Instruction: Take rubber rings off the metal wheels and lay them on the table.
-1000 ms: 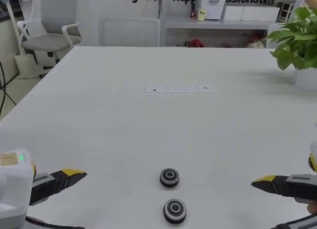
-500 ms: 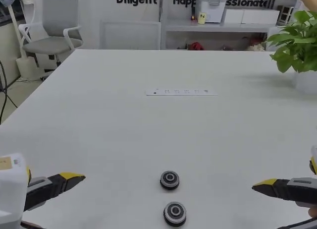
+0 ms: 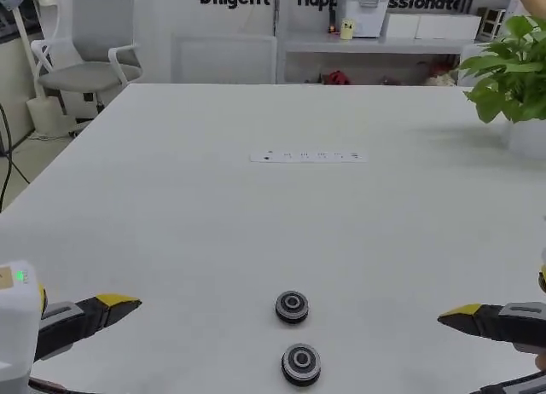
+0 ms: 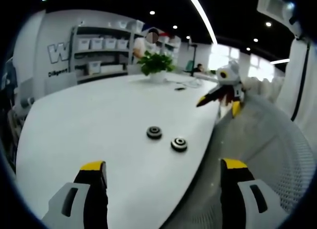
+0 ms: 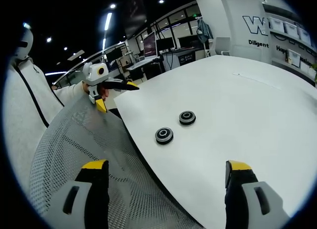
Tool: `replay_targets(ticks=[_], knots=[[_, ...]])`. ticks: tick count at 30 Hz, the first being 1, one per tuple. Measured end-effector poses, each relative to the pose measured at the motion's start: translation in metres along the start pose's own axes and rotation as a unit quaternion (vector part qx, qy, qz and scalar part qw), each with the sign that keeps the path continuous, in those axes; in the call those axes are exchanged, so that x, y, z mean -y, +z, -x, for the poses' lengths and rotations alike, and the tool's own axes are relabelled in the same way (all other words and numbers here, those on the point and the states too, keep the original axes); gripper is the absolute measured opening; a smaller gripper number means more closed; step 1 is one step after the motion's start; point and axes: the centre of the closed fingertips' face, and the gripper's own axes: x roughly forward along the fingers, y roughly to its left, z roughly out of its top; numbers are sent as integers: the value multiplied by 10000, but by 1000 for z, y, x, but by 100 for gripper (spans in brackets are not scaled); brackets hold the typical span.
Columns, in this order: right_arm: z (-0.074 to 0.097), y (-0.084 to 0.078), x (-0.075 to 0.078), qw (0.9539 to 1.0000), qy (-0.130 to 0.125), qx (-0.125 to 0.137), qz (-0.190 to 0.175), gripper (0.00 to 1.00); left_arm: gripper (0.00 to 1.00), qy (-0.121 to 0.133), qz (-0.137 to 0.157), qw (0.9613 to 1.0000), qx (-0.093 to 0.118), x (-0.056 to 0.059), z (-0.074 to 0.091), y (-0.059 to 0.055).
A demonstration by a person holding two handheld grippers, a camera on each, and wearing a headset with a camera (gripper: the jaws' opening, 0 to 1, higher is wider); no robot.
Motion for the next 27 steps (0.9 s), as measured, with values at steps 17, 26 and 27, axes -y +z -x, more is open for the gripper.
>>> replay_targets(ticks=[17,26,27], knots=[[3,1,2,10000,-48,22,-27,95,96,-68,-107,9999,-84,1,2,5],[7,7,5,9999,-72,88,-22,93,96,-144,-300,9994,-82,1,3,20],[7,8,5,9999,-63,85,-12,93,96,-158,-321,9993,-79,2,3,21]])
